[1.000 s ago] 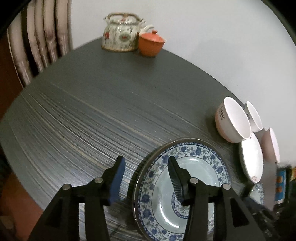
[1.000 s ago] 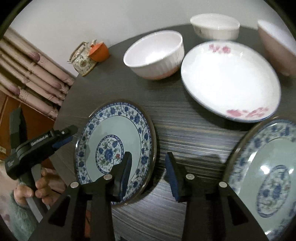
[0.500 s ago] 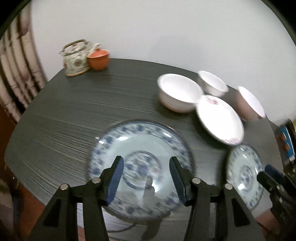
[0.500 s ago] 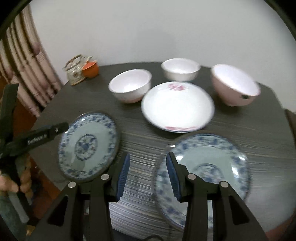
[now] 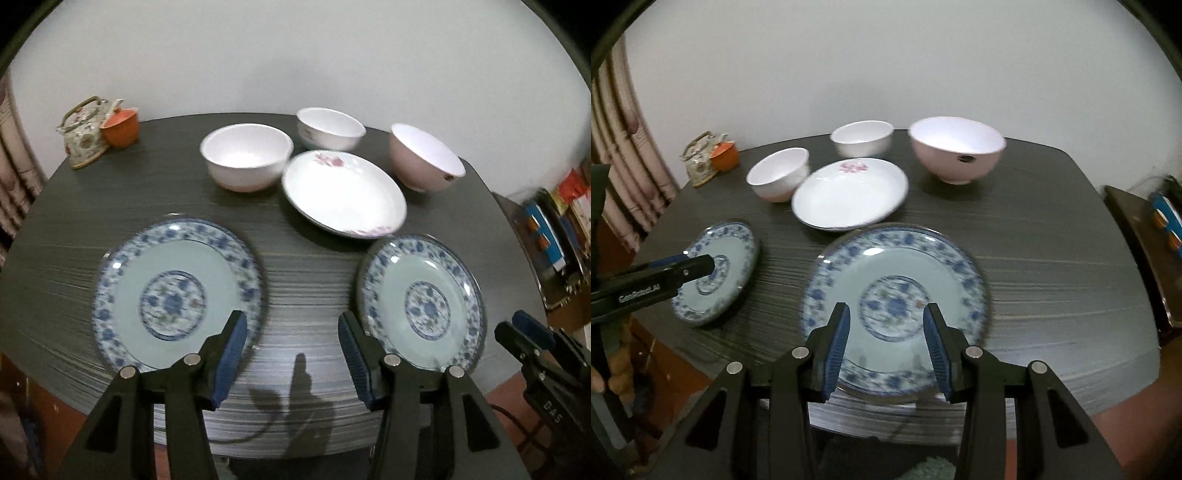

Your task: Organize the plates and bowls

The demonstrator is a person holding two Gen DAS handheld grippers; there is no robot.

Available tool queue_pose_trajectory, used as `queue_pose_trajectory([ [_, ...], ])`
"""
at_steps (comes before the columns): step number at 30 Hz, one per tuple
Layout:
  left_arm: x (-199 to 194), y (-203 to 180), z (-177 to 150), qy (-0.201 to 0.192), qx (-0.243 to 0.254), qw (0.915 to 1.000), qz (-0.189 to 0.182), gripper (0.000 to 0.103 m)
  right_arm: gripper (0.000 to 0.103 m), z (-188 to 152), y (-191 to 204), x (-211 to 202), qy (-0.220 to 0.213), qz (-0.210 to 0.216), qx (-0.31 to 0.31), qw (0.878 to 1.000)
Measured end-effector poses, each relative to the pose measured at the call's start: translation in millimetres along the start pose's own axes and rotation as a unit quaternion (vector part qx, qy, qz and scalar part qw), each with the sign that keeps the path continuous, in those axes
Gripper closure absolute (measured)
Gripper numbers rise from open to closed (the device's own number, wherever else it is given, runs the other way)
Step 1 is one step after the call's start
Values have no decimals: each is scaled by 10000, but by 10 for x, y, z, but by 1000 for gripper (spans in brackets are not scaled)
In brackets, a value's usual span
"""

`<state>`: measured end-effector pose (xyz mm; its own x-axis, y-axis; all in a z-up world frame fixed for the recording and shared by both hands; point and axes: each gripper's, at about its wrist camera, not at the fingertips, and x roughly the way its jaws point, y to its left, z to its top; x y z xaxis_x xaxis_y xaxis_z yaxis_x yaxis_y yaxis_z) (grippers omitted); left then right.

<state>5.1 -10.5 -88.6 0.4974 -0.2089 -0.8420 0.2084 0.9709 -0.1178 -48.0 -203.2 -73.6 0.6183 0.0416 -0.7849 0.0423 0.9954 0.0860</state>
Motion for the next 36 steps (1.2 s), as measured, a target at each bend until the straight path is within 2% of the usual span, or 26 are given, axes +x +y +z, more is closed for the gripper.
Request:
queue_pose_trajectory([
  [7, 148, -332, -77, 180, 257, 9992, -253, 50, 64, -148, -241, -1, 164, -8, 158, 9997],
  [13, 277, -382, -85, 345, 149, 9970, -673, 50, 64, -230, -499, 50, 365, -39, 102, 9993],
  [15, 322, -373, -76, 390, 92, 9956, -844, 50, 63, -241, -619, 96, 476, 205, 253, 9983],
  [16, 338, -359, -71, 420, 44, 9945, -954, 50, 59, -248, -666, 115, 510, 284, 333, 9977],
  [18, 385, -317, -50, 487, -120, 9914, -1205, 50, 53, -242, -792, 193, 669, 620, 572, 9942],
  [21, 492, -260, 9, 651, -359, 9866, -1450, 50, 53, -216, -974, 346, 924, 1209, 935, 9839],
  [24, 604, -212, 65, 831, -595, 9822, -1573, 50, 51, -211, -1174, 500, 1097, 1573, 1414, 9712],
  [29, 759, -151, 117, 1134, -911, 9737, -1751, 50, 57, -213, -1417, 729, 1309, 1956, 2004, 9510],
  [36, 937, -116, 168, 1425, -1208, 9633, -1928, 50, 64, -176, -1445, 956, 1445, 2221, 2148, 9400],
])
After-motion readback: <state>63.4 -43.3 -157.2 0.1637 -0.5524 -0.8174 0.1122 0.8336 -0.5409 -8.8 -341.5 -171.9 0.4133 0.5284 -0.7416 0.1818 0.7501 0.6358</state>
